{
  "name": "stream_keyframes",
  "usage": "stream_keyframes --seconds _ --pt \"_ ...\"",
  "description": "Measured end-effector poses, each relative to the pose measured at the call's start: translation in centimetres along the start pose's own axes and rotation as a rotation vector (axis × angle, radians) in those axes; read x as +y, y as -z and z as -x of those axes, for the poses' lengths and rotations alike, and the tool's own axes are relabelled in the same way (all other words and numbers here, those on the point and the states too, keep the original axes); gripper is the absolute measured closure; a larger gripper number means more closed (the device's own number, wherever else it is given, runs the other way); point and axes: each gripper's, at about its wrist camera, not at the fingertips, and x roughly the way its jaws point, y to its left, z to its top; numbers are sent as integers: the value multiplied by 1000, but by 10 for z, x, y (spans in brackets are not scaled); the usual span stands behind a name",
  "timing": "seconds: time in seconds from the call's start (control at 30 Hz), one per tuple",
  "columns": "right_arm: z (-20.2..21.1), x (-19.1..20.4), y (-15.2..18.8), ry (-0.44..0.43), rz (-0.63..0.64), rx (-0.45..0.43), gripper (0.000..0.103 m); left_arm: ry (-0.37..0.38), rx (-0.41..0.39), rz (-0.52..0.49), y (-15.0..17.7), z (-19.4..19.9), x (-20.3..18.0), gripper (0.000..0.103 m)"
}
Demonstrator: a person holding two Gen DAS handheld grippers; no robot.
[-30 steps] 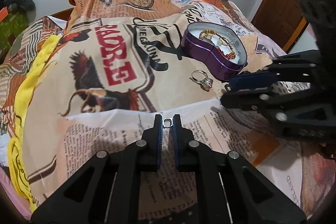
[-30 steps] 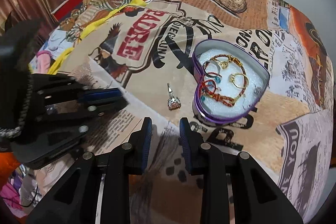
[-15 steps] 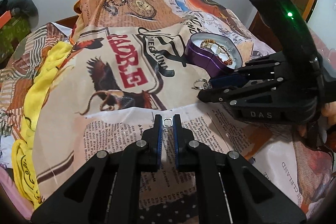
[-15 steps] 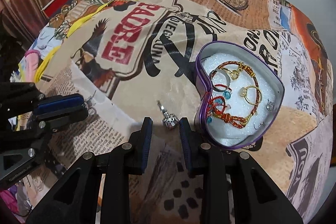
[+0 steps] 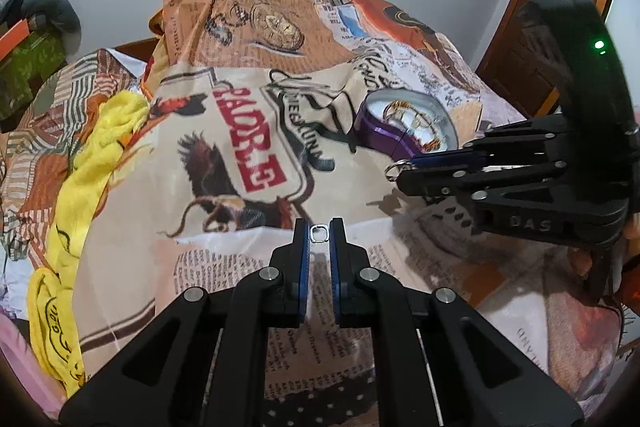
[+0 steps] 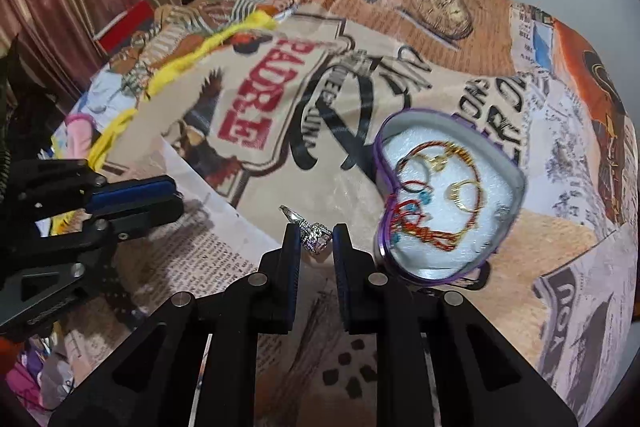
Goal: Organize jewelry
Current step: 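Grasp the silver pendant with the right gripper, then carry both pieces over the tin and open both grippers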
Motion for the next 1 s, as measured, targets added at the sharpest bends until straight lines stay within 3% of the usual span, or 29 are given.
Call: stream_keyframes --seconds 0.2,0.6,1.0 --pt "33 -16 0 -24 -32 -83 88 -16 -26 -12 -17 0 -12 95" --pt "71 -64 -5 28 -73 -213 88 -1 -68 -6 -61 -15 -40 95" --pt "44 -90 -7 -3 -98 -167 88 67 5 -42 -82 -65 -72 95"
